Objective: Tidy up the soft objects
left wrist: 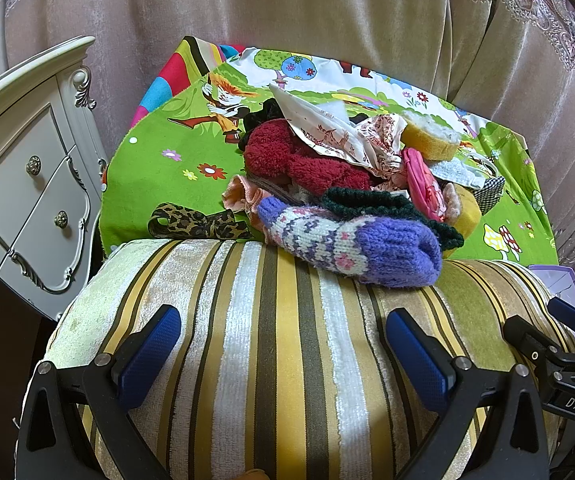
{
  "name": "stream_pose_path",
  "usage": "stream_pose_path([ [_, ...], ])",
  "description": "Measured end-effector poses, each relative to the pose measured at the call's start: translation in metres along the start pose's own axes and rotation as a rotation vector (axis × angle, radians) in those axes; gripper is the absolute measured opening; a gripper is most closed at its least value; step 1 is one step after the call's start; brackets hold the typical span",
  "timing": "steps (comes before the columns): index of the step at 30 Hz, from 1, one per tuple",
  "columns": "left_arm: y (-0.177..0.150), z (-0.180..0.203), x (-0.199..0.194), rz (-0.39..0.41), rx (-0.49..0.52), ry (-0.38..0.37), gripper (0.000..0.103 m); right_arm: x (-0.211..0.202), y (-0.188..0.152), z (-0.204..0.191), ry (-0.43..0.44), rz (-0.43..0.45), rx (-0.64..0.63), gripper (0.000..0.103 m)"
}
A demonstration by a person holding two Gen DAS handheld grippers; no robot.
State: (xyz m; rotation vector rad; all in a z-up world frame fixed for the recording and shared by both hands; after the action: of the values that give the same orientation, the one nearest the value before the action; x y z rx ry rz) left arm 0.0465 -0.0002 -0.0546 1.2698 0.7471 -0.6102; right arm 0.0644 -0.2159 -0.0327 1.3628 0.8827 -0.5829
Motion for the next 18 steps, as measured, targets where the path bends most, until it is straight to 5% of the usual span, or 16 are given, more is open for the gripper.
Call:
stream_pose_path([
  [18, 0.0021, -0.0019, -0.0012, -0.018, -0.028, -0.031, 0.103, 0.0015, -0.0008, -0.0048, -0.061, 0.004, -0.038, 0.103],
])
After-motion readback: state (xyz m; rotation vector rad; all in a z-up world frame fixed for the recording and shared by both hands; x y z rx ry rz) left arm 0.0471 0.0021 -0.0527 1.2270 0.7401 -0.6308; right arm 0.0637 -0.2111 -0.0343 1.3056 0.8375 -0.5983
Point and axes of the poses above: each gripper's, at about its wrist camera, not at the fingertips, and x roughly the way its jaws point, z to its right, y to its top, the point moved 7 cm from there along x, roughly the way its jaws point, and after that the axes turned 1 degree about -y, right-handed, at the moved point
